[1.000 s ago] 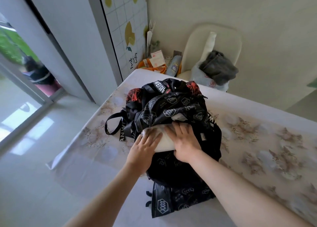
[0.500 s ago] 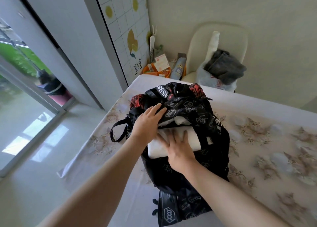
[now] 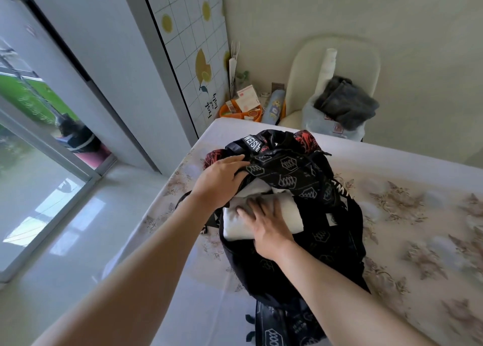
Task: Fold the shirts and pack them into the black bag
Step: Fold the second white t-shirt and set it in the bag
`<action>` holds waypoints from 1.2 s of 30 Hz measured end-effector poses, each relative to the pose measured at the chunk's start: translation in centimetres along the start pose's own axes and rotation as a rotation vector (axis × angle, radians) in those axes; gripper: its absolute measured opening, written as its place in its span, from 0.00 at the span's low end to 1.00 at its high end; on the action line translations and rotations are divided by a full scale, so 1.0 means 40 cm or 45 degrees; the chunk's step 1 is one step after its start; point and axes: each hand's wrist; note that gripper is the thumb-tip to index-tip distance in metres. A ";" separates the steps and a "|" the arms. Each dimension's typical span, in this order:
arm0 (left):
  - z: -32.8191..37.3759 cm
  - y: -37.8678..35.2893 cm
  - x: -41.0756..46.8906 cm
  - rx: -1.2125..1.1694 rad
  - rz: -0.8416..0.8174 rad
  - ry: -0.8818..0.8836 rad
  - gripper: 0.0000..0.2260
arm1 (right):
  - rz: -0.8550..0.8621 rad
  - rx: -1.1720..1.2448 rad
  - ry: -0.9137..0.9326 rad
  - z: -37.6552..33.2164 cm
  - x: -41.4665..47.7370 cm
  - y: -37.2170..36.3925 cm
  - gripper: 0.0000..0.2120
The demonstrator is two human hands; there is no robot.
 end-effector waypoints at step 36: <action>0.349 -0.235 -0.168 0.046 -0.335 0.067 0.19 | 0.308 0.696 -0.362 0.307 -0.464 0.036 0.18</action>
Point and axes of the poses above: each hand's wrist, its own x-axis towards the middle knuckle, its own y-axis out of the back of the hand, z = x × y, and after that the axes turned 5 degrees about -z, right-handed
